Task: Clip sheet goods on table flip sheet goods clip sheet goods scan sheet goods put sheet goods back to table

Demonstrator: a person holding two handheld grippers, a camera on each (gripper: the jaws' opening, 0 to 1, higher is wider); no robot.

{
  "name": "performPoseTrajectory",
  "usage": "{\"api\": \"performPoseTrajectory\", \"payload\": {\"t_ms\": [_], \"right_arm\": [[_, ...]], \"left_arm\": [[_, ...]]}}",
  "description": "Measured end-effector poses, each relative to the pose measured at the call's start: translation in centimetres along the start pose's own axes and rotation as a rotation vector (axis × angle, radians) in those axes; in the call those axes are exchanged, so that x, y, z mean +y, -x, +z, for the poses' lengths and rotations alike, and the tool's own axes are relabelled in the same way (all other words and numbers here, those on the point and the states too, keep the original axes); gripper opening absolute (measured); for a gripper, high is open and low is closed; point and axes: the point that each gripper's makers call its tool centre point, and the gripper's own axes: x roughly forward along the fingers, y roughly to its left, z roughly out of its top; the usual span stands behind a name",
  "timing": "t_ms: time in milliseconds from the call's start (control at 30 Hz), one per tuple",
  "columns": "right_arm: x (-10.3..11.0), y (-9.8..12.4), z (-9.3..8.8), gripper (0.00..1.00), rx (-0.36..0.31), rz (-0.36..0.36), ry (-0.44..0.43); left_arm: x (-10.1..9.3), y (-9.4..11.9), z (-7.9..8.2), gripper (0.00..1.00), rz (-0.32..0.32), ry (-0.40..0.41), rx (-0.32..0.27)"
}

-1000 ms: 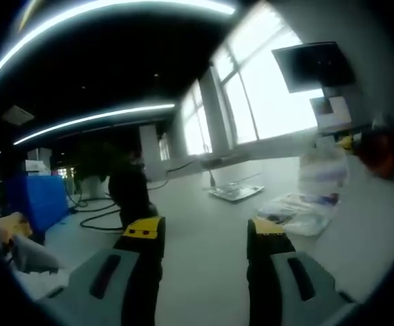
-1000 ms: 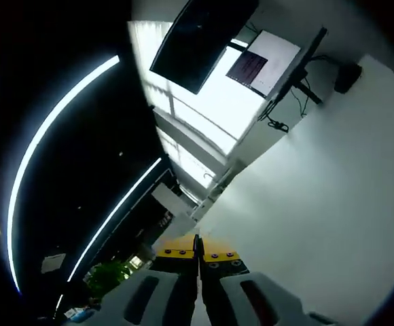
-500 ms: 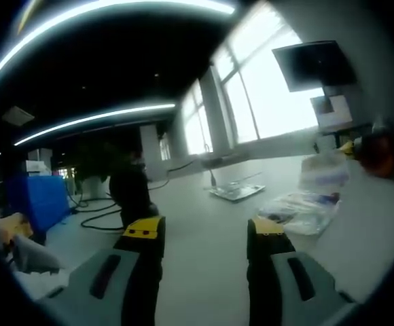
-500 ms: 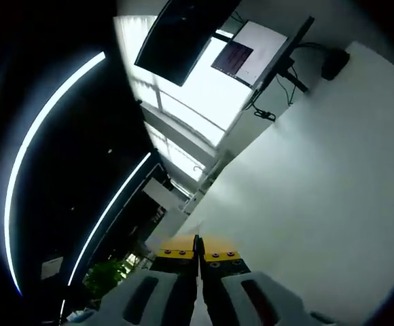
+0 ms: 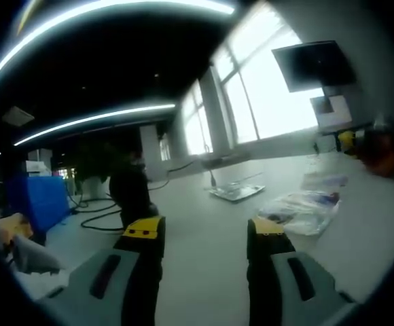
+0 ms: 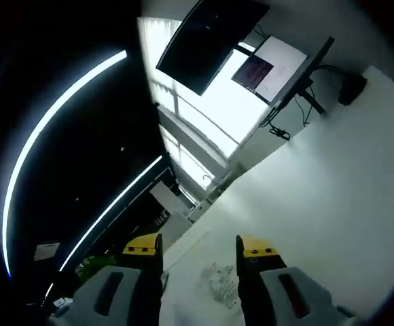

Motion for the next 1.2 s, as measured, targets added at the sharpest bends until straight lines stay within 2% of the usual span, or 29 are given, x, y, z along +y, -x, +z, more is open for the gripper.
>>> {"api": "performPoseTrajectory", "payload": {"t_ms": [100,267,300,400,467,533,600,667,833,967,1200], "right_arm": [[0.2,-0.4,0.3,0.41,-0.001,0.021,0.031],[1.7,-1.2,0.4,0.45,0.023,0.106,0.131],[2.3,-1.4,0.0,0.46,0.043,0.139,0.182],[3.3,-1.9,-1.3,0.48,0.097,0.194,0.247],[4.0,-2.2,-2.1,0.49,0.131,0.230,0.340],[5.2,-2.6,-2.3,0.50,0.146,0.291,0.393],[6.5,-2.8,-2.7,0.50,0.183,0.369,0.497],[7.6,-2.8,-3.3,0.49,0.217,0.442,0.555],[8.5,-3.1,-4.4,0.54,0.266,0.502,0.603],[9.0,-2.9,-5.5,0.54,0.317,0.556,0.677],[9.3,-3.0,-5.2,0.55,0.378,0.625,0.736]], "left_arm": [[0.0,0.0,0.0,0.41,-0.001,-0.002,0.001],[0.0,0.0,0.0,0.41,-0.001,-0.003,0.000],[0.0,0.0,0.0,0.41,-0.001,-0.002,-0.001],[0.0,0.0,0.0,0.41,0.000,-0.001,-0.002],[0.0,0.0,0.1,0.41,0.000,-0.001,-0.003],[0.0,0.0,0.1,0.41,0.000,0.001,-0.003],[0.0,0.0,0.1,0.41,0.001,0.001,-0.004],[0.1,0.0,0.1,0.41,0.001,0.001,-0.005],[0.1,0.0,0.2,0.41,0.002,0.001,-0.010],[0.2,0.0,0.2,0.41,0.003,0.004,-0.010],[0.3,0.1,0.2,0.41,0.004,0.006,-0.014]]}}
